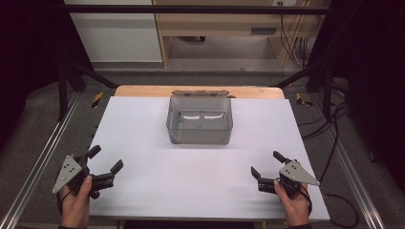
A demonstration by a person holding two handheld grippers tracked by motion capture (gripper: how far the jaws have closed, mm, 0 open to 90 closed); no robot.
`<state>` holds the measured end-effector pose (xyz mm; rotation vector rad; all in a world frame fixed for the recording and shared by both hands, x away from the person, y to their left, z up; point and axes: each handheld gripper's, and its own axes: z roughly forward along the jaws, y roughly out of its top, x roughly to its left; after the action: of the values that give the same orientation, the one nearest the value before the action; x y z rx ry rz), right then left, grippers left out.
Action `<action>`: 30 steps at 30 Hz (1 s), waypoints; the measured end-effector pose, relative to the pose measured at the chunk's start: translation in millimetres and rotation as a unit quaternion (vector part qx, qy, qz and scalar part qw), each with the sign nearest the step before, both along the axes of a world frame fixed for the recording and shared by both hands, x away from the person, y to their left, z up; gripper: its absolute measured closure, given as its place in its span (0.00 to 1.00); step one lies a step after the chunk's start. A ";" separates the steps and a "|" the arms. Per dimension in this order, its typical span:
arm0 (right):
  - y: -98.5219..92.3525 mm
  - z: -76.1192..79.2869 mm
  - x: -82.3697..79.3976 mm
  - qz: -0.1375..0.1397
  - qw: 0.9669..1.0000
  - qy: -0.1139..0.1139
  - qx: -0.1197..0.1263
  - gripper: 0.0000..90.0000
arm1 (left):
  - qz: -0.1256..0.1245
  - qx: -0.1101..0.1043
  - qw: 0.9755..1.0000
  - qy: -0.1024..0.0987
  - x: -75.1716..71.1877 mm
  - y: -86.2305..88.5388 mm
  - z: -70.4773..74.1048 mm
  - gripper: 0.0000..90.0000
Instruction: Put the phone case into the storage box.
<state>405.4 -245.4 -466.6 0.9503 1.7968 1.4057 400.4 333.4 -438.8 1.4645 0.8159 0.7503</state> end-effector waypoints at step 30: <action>0.5 -0.5 0.2 0.004 1.000 -0.001 -0.001 0.04 | -0.030 0.009 0.999 -0.001 -7.2 -8.4 -19.6 0.01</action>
<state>405.6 -244.8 -467.1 0.9408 1.8012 1.4093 393.2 325.0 -458.3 1.4975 0.7619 0.7140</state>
